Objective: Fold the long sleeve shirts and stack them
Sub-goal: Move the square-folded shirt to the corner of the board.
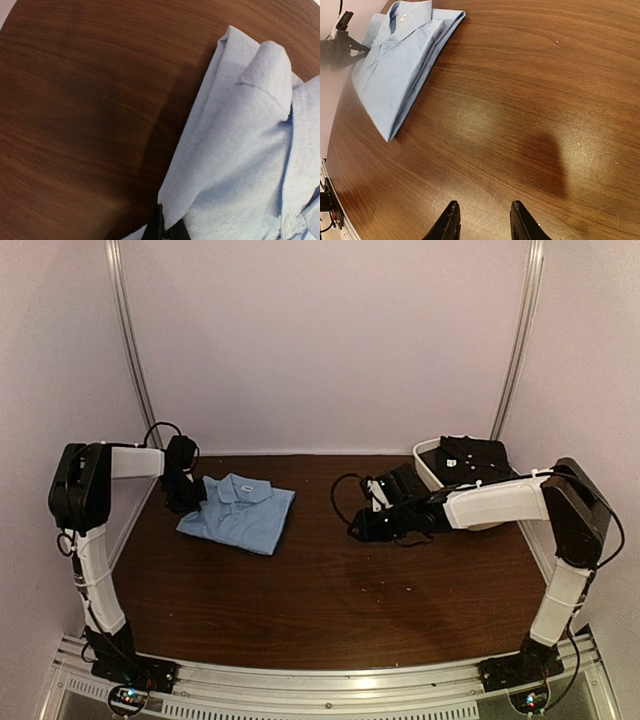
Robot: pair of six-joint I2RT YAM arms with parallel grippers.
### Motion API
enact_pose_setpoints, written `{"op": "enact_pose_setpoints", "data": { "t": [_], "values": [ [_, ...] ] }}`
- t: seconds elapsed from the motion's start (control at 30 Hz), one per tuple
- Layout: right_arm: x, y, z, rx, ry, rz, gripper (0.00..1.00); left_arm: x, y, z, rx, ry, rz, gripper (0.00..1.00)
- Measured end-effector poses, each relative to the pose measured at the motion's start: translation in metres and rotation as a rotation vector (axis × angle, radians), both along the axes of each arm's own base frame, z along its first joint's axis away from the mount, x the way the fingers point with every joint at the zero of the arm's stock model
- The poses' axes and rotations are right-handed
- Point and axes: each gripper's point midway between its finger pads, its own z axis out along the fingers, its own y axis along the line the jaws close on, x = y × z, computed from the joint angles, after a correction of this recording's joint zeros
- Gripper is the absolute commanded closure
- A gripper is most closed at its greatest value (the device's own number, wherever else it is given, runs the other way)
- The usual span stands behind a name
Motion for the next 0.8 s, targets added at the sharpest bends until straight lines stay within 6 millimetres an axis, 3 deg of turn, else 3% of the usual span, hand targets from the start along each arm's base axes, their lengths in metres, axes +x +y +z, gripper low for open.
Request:
{"op": "enact_pose_setpoints", "data": {
  "t": [0.2, 0.37, 0.53, 0.63, 0.8],
  "values": [
    [-0.007, -0.009, 0.021, 0.014, -0.031, -0.007, 0.64, 0.036, 0.051, 0.004, 0.064, -0.020, 0.086, 1.00],
    [-0.014, -0.017, 0.025, 0.008, -0.029, -0.011, 0.64, 0.069, 0.098, 0.018, 0.111, -0.063, 0.140, 1.00],
    [-0.020, -0.024, 0.028, -0.001, -0.029, -0.018, 0.64, 0.085, 0.138, 0.021, 0.151, -0.074, 0.185, 1.00],
    [-0.022, -0.027, 0.030, -0.006, -0.029, -0.023, 0.64, 0.087, 0.152, 0.018, 0.159, -0.067, 0.203, 1.00],
    [-0.023, -0.030, 0.032, -0.011, -0.030, -0.031, 0.64, 0.087, 0.159, 0.013, 0.167, -0.046, 0.197, 1.00]
  ]
}}
